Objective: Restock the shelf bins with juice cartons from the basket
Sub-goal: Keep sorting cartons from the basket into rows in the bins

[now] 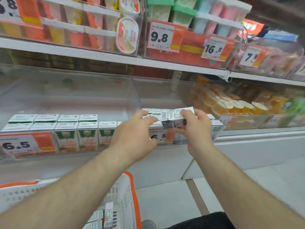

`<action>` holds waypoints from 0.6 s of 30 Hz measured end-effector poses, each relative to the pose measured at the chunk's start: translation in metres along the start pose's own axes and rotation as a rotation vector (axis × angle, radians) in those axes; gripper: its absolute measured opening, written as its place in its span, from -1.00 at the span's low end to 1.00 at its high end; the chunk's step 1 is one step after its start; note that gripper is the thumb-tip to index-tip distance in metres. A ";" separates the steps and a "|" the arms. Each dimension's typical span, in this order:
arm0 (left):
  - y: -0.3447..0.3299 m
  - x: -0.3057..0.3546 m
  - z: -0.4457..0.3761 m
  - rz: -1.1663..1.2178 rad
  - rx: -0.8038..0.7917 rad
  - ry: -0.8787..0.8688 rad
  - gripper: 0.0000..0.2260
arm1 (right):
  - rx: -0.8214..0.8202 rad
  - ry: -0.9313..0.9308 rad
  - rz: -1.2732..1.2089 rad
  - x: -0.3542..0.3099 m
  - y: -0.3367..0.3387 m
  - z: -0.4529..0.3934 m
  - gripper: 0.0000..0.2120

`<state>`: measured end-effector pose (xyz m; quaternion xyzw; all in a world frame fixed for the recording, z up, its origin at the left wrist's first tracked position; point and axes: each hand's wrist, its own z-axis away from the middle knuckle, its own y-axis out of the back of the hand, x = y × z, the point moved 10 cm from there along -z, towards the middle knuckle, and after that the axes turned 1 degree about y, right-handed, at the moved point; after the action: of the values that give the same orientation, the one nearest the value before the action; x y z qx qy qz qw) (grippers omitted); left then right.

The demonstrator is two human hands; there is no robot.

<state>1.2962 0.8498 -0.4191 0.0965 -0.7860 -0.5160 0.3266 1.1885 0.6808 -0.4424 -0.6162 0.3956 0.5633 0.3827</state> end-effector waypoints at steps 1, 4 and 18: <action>-0.008 0.008 -0.003 -0.026 -0.030 -0.031 -0.46 | 0.054 0.075 0.034 -0.014 0.012 -0.010 -0.89; -0.033 0.018 -0.012 -0.091 -0.149 -0.034 -0.36 | 0.197 0.324 0.248 -0.049 0.038 -0.045 -0.86; -0.069 0.005 -0.021 -0.260 -0.199 0.063 -0.30 | -0.249 0.048 1.155 0.013 0.000 -0.157 -0.68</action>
<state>1.2921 0.8002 -0.4720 0.1807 -0.7013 -0.6259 0.2895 1.2511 0.5360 -0.4444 -0.3540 0.6063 0.7086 -0.0704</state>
